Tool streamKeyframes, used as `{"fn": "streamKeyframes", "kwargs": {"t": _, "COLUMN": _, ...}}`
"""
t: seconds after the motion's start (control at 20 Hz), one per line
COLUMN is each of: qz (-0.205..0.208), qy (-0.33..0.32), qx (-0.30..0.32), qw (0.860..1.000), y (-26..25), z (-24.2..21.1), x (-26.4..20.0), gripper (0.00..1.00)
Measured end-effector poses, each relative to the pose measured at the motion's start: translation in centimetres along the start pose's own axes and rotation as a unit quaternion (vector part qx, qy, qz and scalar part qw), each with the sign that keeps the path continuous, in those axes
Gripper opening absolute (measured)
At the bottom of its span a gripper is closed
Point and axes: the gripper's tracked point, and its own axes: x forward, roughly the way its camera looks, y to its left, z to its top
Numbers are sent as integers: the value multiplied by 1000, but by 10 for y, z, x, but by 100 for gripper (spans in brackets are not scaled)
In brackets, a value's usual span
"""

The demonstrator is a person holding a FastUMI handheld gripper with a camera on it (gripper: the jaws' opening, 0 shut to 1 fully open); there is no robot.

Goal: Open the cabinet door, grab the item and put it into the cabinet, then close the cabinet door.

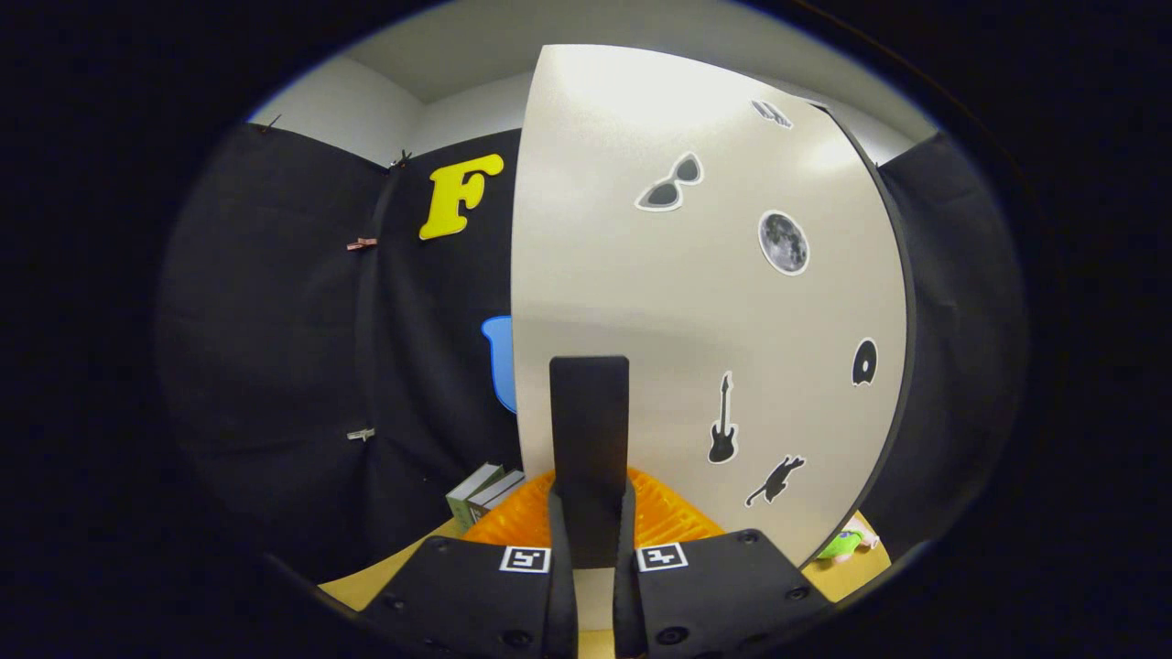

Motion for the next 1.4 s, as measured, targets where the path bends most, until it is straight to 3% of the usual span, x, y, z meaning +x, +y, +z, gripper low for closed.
{"fn": "streamKeyframes", "kwargs": {"t": 0.3, "qz": 23, "qy": 8, "qx": 3, "qw": 1000, "y": -15, "z": 2, "x": -56, "gripper": 19}}
{"fn": "streamKeyframes", "kwargs": {"t": 0.7, "qz": -2, "qy": 3, "qx": -5, "qw": 1000, "y": -60, "z": 6, "x": -115, "gripper": 18}}
{"fn": "streamKeyframes", "kwargs": {"t": 1.4, "qz": -156, "qy": -13, "qx": 7, "qw": 988, "y": -178, "z": 16, "x": -190, "gripper": 17}}
